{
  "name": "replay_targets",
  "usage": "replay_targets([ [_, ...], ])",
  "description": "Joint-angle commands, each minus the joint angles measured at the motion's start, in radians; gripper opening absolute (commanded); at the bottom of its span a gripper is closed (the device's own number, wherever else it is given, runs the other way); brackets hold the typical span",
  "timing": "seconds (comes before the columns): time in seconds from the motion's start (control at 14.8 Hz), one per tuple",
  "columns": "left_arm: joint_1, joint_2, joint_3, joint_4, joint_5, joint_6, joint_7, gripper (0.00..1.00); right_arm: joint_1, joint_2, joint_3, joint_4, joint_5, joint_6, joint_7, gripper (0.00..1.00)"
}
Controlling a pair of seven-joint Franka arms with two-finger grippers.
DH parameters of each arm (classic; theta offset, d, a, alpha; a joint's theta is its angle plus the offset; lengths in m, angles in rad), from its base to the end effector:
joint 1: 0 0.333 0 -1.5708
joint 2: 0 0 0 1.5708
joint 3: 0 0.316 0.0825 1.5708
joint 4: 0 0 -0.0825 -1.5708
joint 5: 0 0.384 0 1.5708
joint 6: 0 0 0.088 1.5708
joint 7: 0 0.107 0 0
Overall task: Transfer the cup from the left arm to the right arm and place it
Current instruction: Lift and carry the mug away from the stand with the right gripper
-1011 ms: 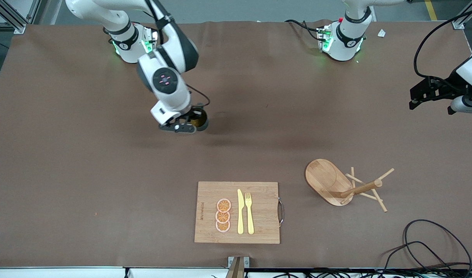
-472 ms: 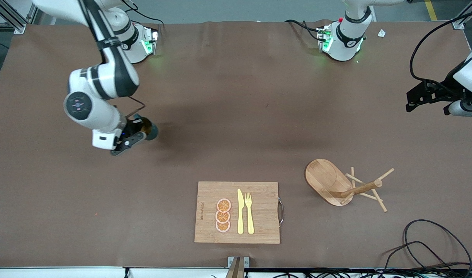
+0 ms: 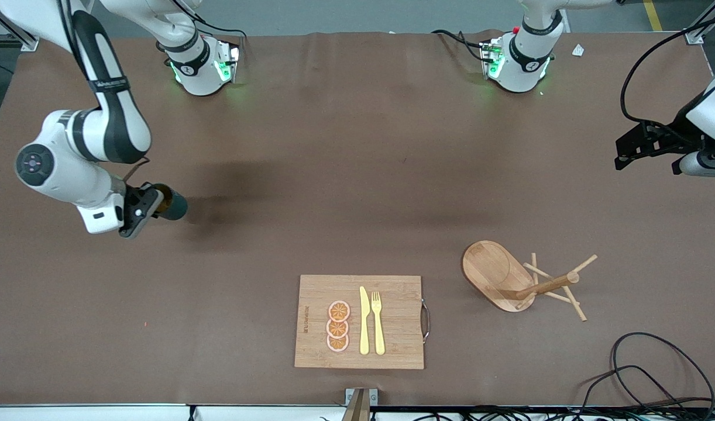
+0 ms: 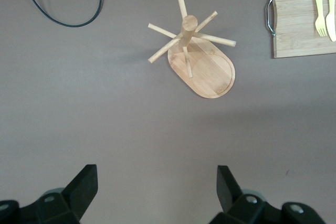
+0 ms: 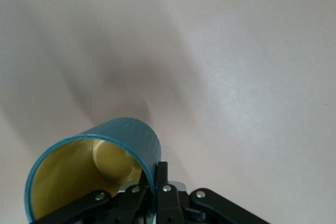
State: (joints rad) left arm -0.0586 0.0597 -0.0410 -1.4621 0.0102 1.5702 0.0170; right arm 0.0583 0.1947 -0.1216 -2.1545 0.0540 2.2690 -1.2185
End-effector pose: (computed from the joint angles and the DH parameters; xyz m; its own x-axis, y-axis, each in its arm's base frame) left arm 0.5711 -0.0552 0.6421 0.9921 -0.1160 0.0483 -0.1157 -0.9932 -0.0086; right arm 0.5517 -0.0330 0.3033 0.4350 0.9003 -0.0130 0.8972 -0.4346 -0.0789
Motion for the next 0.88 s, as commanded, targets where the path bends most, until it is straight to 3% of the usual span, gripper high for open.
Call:
replay_targets([
  [0.0, 0.005, -0.006, -0.008, 0.000, 0.005, 0.007, -0.011, 1.00, -0.063, -0.015, 0.023, -0.035, -0.005, 0.046, -0.195, 0.00],
  [0.34, 0.006, -0.006, -0.008, 0.000, 0.004, 0.007, -0.002, 1.00, -0.114, 0.034, 0.028, -0.044, 0.009, 0.113, -0.433, 0.00],
  [0.81, 0.006, -0.006, -0.008, 0.000, 0.004, 0.007, 0.005, 1.00, -0.101, 0.077, 0.033, -0.077, 0.087, 0.197, -0.524, 0.00],
])
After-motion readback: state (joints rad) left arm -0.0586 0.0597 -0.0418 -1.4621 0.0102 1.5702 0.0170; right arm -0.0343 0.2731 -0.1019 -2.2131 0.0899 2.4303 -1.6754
